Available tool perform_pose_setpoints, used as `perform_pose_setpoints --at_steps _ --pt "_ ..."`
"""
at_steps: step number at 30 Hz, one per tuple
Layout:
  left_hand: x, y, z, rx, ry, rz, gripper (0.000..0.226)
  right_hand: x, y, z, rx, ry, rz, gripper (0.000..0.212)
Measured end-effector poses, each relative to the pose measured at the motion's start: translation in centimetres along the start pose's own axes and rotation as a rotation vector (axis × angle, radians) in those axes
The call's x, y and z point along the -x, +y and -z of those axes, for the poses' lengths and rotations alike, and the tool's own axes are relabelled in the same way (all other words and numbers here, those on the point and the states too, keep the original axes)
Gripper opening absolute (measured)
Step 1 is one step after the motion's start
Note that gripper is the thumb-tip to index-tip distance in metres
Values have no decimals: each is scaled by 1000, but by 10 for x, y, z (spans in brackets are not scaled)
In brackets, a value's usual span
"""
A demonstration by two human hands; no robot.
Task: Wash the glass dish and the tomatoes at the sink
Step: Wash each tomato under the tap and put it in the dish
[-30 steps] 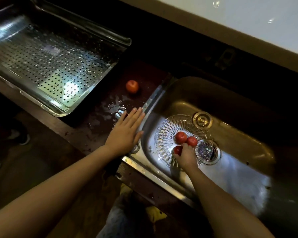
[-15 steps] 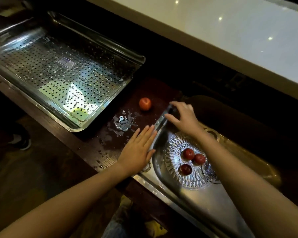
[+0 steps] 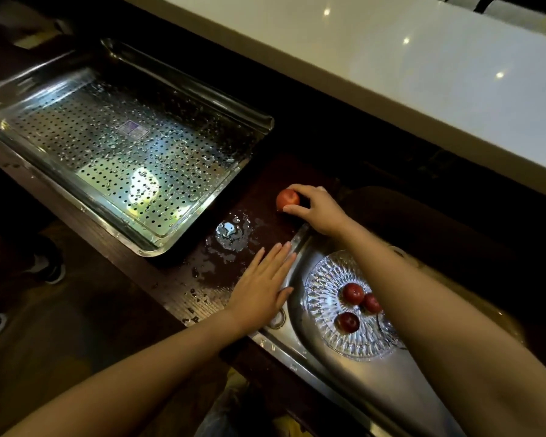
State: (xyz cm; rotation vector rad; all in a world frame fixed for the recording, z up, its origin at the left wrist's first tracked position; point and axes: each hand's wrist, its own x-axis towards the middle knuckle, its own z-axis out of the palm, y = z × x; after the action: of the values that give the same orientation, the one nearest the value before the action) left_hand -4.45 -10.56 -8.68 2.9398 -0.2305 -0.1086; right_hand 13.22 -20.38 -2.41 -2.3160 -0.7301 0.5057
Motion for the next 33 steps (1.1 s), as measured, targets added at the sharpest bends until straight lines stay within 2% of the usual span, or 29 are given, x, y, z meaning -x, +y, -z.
perform_pose_setpoints --at_steps 3,5,7,10,12,17,22,24,28,30,33 --pt "-15 -1 19 189 69 27 50 27 7 30 -158 32 -39 50" --pt "-36 3 40 380 143 126 35 53 14 54 -224 77 -57 49" --pt "-67 21 65 608 142 256 30 83 21 77 -251 167 -58 48" --pt "-112 74 97 1068 -16 357 33 131 29 104 -270 316 -61 46" --pt "-133 120 112 1237 -183 351 37 163 34 117 -278 412 -86 44" --pt "-144 231 128 1215 -528 232 51 247 68 125 -298 678 -265 38" --pt "-132 318 103 1127 -782 102 50 326 110 106 -499 954 -451 22" --pt "-126 351 87 1097 -843 69 50 352 125 98 -691 1092 -578 26" --pt "-114 405 64 1098 -921 -37 49 385 143 101 -1252 1289 -828 54" --pt "-111 421 59 1109 -924 -59 45 392 147 106 -1392 1420 -914 57" --pt "-110 432 53 1141 -939 -81 40 398 153 106 -1464 1527 -884 54"
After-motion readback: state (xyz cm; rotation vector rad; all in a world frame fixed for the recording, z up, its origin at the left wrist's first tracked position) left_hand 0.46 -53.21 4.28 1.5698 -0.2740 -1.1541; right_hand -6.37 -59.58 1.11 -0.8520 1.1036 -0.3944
